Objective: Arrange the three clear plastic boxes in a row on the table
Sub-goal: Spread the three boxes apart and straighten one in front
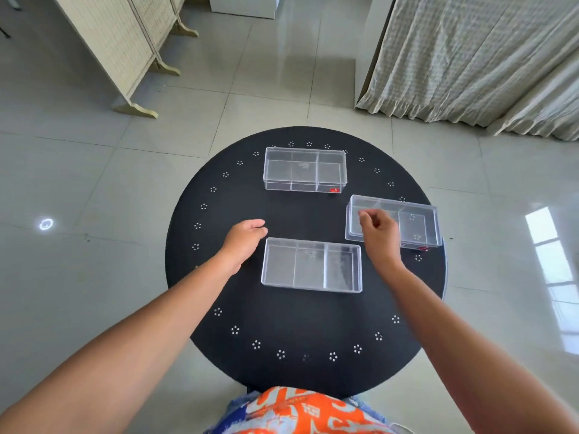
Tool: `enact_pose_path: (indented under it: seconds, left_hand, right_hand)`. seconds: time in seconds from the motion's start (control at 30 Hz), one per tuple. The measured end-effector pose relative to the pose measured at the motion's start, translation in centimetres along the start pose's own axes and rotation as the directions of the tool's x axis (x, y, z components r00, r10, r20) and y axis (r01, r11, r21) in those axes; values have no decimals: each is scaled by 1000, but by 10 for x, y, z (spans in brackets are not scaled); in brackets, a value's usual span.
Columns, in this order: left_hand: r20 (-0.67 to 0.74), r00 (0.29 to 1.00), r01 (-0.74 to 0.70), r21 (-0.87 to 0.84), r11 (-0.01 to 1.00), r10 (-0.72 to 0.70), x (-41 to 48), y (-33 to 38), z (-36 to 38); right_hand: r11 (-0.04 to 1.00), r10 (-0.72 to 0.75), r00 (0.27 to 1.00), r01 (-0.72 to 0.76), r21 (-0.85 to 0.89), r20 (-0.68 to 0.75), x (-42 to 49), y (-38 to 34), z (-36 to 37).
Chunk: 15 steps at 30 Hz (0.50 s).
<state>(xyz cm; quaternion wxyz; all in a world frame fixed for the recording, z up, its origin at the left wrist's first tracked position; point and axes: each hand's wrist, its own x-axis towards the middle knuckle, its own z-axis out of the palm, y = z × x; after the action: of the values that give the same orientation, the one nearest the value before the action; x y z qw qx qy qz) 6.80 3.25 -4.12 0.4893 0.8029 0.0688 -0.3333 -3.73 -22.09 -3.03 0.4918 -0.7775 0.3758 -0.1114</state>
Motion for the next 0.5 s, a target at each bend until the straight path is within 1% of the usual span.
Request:
enact_pose_path:
  seconds: [0.17, 0.27, 0.37, 0.5]
  left_hand:
    - [15, 1000, -6, 9, 1000, 6, -28, -30, 10]
    - [30, 999, -10, -9, 1000, 10, -39, -45, 17]
    - [71, 996, -56, -37, 998, 59, -48, -52, 26]
    - [94, 991, -94, -41, 995, 98, -55, -51, 26]
  right_hand:
    - [993, 76, 995, -81, -81, -63, -51, 38, 0]
    - [981, 163, 984, -170, -94, -78, -70, 55, 4]
    - [960, 260, 965, -262, -104, -30, -81, 66, 9]
    - [972, 231, 971, -228, -50, 57, -97, 61, 17]
